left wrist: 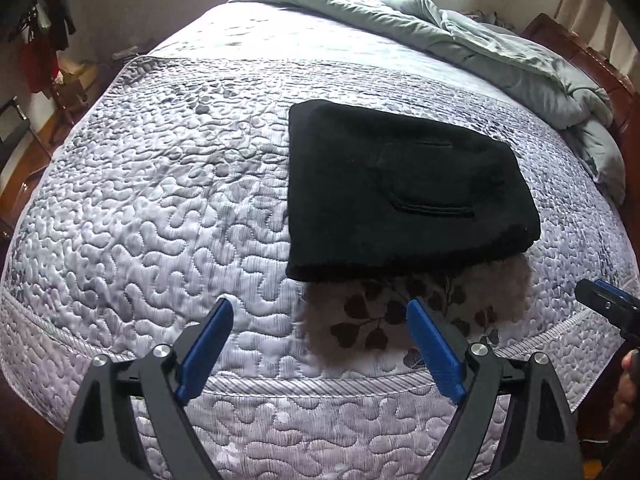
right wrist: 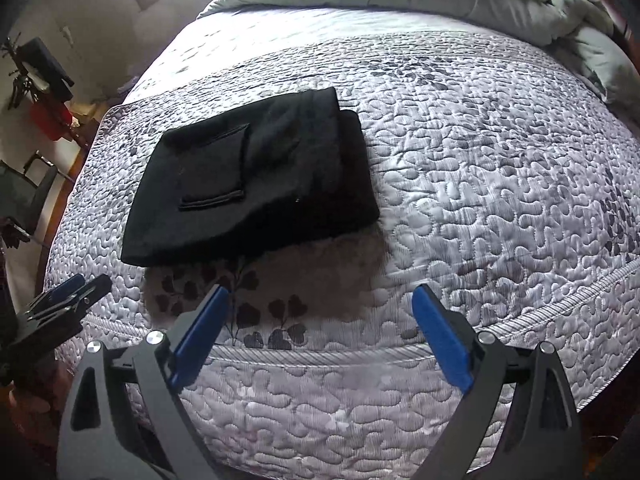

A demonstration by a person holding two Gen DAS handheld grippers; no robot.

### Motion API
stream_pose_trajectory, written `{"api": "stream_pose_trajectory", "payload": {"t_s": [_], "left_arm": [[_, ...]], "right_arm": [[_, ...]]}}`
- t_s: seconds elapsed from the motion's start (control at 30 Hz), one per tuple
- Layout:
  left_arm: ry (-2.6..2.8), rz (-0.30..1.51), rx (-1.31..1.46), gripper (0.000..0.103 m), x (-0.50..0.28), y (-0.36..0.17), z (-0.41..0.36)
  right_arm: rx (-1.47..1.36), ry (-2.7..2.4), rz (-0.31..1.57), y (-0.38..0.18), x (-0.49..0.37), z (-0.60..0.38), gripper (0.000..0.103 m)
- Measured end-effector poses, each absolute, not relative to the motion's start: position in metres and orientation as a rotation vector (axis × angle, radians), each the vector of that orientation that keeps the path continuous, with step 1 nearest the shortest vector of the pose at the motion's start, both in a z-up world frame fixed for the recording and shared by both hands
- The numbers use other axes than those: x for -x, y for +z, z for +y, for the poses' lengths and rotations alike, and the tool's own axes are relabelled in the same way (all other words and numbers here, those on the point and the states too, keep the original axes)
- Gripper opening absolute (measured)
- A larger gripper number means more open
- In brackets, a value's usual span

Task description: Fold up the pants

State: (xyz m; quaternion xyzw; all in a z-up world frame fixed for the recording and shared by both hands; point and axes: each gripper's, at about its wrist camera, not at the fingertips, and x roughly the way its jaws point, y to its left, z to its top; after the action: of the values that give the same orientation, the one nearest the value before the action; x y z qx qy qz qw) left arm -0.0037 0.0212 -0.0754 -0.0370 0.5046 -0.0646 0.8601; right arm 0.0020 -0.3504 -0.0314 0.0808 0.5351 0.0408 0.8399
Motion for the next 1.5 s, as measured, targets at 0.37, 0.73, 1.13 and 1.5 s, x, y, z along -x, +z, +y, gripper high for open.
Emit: {"api": "stream_pose_trajectory", "payload": {"t_s": [0.37, 0.73, 1.13, 1.5], "left_arm": [[-0.134, 1.033, 0.040, 0.089, 0.004, -0.063, 0.014], [-0.139, 0.996, 0.006, 0.089, 0.006, -0.043, 0.008], [-0.131, 1.006, 0.008, 0.089, 0.007, -0.043, 0.009], [-0.134, 1.012, 0.009, 0.089, 0.009, -0.044, 0.007]], "right_arm": [[-0.151, 0.079, 1.135, -0.030, 0.000, -0.347, 0.092], [-0.153, 0.090, 1.119, -0.022, 0.004, -0.341, 0.092], [-0.151, 0.090, 1.117, -0.019, 0.003, -0.341, 0.093], [-0.150, 0.087, 1.122, -0.019, 0.002, -0.340, 0.093]]}}
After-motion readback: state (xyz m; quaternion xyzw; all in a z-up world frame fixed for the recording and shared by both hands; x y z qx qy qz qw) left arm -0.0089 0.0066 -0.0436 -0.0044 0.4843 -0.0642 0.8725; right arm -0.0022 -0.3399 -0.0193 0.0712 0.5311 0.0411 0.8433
